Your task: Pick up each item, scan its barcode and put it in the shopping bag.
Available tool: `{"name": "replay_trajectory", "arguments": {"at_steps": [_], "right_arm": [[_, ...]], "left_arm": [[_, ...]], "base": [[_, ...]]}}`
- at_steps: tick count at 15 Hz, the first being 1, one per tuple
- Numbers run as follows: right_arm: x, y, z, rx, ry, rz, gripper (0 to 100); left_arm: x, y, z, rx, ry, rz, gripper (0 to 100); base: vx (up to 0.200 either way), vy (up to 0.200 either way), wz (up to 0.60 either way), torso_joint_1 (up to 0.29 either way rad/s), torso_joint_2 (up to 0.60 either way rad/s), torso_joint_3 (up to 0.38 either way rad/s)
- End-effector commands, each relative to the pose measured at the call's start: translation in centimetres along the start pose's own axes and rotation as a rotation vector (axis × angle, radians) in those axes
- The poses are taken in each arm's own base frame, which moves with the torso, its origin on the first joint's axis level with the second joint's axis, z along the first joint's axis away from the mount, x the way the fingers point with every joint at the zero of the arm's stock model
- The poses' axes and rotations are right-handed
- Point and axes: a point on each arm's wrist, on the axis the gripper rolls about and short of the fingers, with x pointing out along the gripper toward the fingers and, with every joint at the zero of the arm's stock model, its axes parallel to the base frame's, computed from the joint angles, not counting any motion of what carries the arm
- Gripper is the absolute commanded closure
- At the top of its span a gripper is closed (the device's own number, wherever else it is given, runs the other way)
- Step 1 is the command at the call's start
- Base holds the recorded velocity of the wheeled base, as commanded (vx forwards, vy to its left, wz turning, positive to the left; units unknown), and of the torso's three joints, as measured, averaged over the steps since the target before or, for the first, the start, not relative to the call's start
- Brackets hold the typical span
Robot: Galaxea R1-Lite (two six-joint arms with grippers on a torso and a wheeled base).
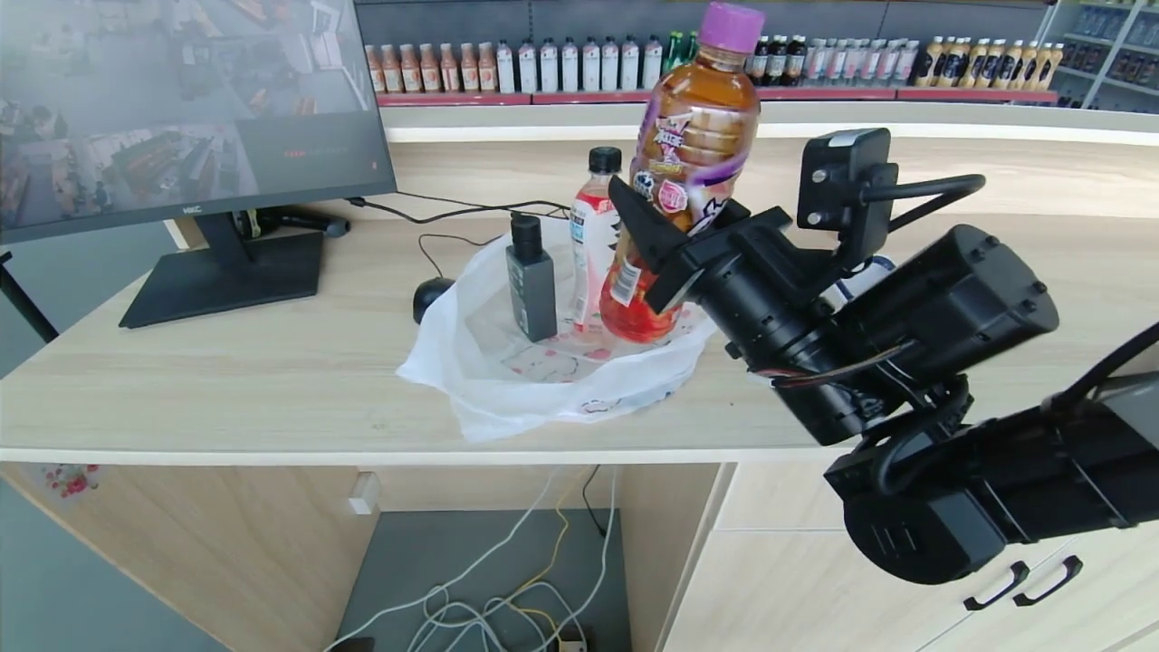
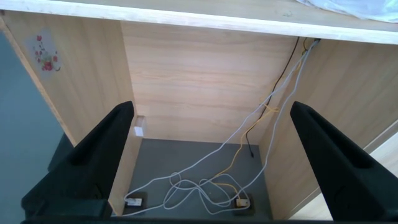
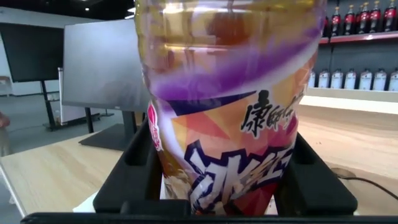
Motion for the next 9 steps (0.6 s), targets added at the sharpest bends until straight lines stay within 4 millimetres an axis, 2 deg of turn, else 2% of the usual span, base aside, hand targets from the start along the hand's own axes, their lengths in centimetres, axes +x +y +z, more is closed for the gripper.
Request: {"name": "replay_trajectory", "arguments": {"at_steps": [1, 4, 6, 9], "right_arm": [[0.5, 0.9, -2.0, 0.012, 0.026, 0.021, 100], [1.6, 2.9, -3.5, 0.039, 0.012, 0.058, 100], [2.3, 3.1, -4.2, 0.045, -0.004, 0.060, 100], [2.3, 3.3, -5.2, 0.051, 0.014, 0.066, 100]], "left_arm": [[0.0, 0.0, 0.0, 0.000, 0.000, 0.001, 0], [0.0, 0.0, 0.0, 0.000, 0.000, 0.001, 0], [0.0, 0.0, 0.0, 0.000, 0.000, 0.001, 0], [0.0, 0.0, 0.0, 0.000, 0.000, 0.001, 0]], "base": [[0.000, 0.000, 0.00, 0.000, 0.00, 0.000], [0.000, 0.000, 0.00, 0.000, 0.00, 0.000], [0.000, 0.000, 0.00, 0.000, 0.00, 0.000], [0.000, 0.000, 0.00, 0.000, 0.00, 0.000]]}}
